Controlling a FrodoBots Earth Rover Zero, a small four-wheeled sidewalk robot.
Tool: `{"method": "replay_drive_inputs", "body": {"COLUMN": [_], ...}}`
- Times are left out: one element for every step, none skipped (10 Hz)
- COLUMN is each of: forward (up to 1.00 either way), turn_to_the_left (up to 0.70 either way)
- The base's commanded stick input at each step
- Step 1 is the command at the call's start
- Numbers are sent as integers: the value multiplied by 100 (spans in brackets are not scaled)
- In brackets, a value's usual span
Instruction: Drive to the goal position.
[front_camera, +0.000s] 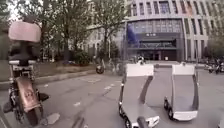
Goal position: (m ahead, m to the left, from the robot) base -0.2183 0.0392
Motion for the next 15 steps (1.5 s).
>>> {"method": "replay_drive_inputs", "body": {"forward": [0,0,0,0,0,0,0,0,0,0,0,0,0,0,0], "turn_to_the_left": [-45,-45,-45,-45,-45,-45,-45,-45,-45,-45,-45,-45,-45,-45,-45]}}
